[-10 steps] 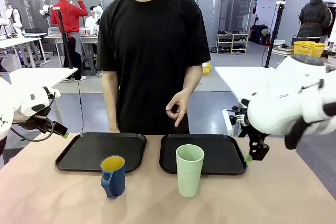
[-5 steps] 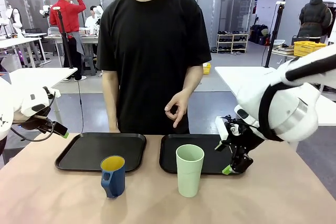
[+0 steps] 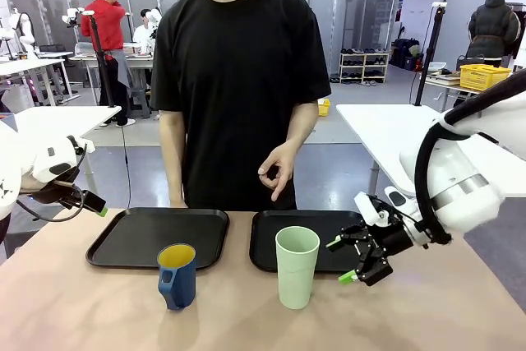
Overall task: Sort and store the cups by type.
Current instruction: Pick up the Reusable plastic cup.
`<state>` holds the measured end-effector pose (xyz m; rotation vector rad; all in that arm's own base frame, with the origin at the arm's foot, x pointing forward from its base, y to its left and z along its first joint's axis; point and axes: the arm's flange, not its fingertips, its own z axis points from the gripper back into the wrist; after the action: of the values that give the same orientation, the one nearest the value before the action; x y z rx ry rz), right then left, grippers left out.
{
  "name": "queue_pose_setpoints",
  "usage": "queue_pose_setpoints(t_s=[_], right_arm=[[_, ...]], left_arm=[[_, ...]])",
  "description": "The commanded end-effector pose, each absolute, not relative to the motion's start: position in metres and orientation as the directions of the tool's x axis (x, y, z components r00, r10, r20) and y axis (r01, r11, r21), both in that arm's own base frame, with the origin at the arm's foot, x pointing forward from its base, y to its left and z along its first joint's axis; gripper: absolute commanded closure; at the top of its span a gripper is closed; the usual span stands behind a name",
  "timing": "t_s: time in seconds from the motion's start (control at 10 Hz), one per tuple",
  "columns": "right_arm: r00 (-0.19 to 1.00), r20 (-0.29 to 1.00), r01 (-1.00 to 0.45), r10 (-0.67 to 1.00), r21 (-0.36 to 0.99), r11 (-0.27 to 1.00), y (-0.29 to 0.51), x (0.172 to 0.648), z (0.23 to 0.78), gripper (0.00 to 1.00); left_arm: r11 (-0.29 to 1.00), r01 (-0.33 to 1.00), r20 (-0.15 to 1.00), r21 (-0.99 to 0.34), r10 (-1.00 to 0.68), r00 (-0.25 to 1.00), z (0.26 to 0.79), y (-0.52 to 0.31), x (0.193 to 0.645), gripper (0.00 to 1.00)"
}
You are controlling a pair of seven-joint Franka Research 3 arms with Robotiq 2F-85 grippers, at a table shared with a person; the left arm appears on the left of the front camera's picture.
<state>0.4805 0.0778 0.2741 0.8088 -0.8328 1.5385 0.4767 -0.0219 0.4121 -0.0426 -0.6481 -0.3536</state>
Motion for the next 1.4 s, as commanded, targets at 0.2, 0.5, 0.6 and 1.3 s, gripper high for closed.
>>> queue_pose_setpoints(t_s=[0.2, 0.5, 0.6, 1.3], right_arm=[[-0.095, 0.954, -0.993, 0.285, -0.07, -0.099, 0.079, 0.496, 0.245, 0.0], [-0.084, 0.961, -0.995, 0.263, -0.066, -0.078, 0.081, 0.496, 0.242, 0.0], [-0.077, 0.956, -0.996, 0.284, -0.06, -0.068, 0.08, 0.496, 0.242, 0.0], [-0.053, 0.968, -0.994, 0.246, -0.028, -0.105, 0.089, 0.494, 0.232, 0.0]], left_arm=[[0.939, 0.336, 0.602, 0.069, -0.308, 0.737, 0.414, -0.022, 0.475, 0.0], [0.939, 0.336, 0.602, 0.069, -0.308, 0.737, 0.414, -0.022, 0.475, 0.0], [0.939, 0.336, 0.602, 0.069, -0.308, 0.737, 0.414, -0.022, 0.475, 0.0], [0.939, 0.336, 0.602, 0.069, -0.308, 0.737, 0.414, -0.022, 0.475, 0.0]])
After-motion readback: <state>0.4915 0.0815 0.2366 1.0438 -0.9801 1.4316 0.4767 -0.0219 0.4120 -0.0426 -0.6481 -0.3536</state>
